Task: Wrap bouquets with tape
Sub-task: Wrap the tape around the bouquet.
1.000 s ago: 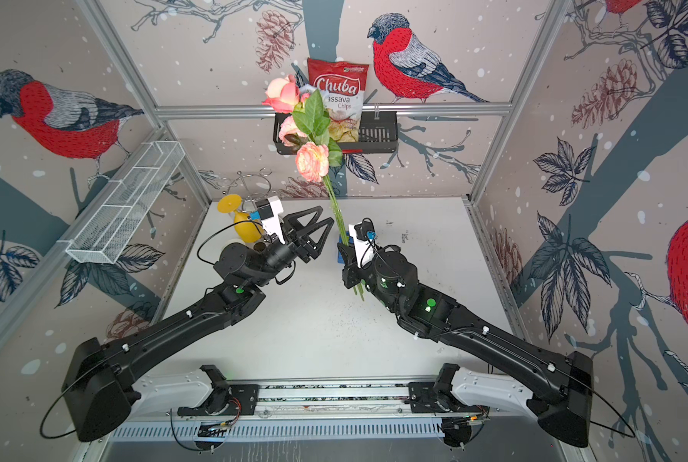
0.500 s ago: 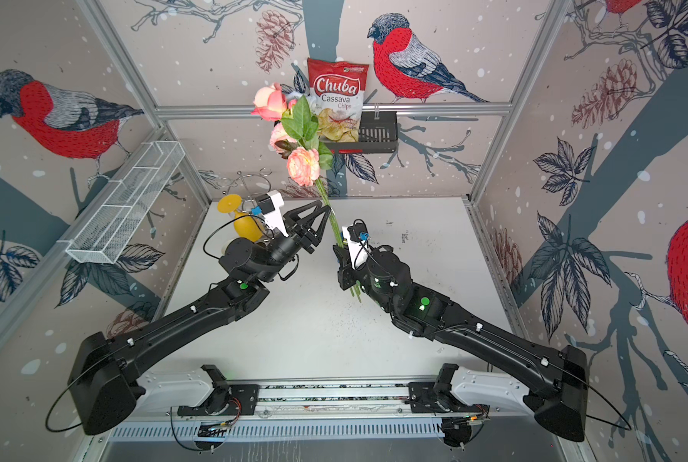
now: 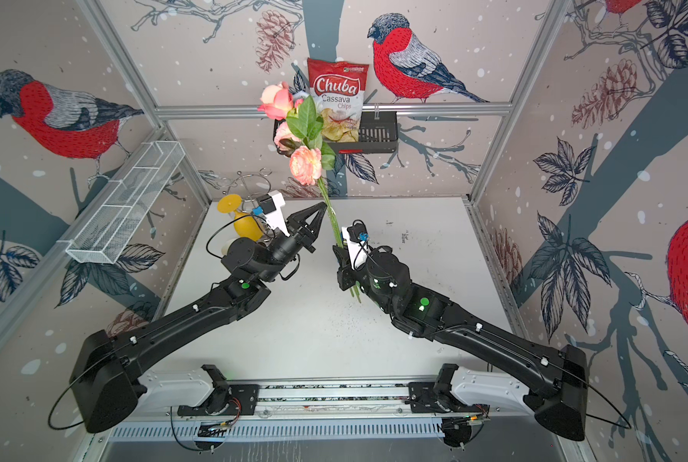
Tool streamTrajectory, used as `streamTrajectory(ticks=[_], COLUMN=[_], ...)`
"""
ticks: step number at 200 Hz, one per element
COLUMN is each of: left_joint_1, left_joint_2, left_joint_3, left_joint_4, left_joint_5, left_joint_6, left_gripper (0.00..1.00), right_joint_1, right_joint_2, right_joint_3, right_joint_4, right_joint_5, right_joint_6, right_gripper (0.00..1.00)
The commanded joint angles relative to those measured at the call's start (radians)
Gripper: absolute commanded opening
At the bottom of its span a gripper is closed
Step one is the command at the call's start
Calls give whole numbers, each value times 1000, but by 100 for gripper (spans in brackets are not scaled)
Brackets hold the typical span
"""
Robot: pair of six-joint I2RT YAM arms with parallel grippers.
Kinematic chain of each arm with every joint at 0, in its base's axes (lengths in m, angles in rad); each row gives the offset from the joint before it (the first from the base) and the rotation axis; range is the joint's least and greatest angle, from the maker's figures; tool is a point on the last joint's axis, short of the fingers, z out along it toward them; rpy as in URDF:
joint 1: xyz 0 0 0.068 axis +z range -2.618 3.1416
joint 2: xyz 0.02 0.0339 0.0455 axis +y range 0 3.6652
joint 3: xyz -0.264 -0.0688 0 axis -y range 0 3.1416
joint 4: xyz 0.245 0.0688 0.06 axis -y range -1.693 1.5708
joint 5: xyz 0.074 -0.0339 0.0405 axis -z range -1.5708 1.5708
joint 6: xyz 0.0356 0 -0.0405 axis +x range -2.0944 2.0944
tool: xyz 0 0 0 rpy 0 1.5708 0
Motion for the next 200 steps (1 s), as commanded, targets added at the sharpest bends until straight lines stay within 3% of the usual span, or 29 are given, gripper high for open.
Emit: streamTrajectory(ticks=[1,53,90,151,200], left_joint_1=[0,11,32,32,-9], left_joint_2=[-13,-19,-12,-88,-53], left_joint_3=[-13,-62,-75,-122,-82], left_joint_4=[45,63,91,97,124], left_joint_5=[-20,-167,-158,-91,-15], left_joint_6=[7,-26,-39,-101,-144], left_gripper=[0,0,0,0,0], right_joint_1=[3,4,8,-22,-28], right_joint_2=[-11,-59,-70,44,130], right_joint_3=[4,-28,-30,49,98], right_joint_4=[36,91,95,-10,-23], right_joint_5=[10,-50,-53,153,139], right_joint_6=[1,48,57,117,118], right_gripper=[0,0,0,0,0])
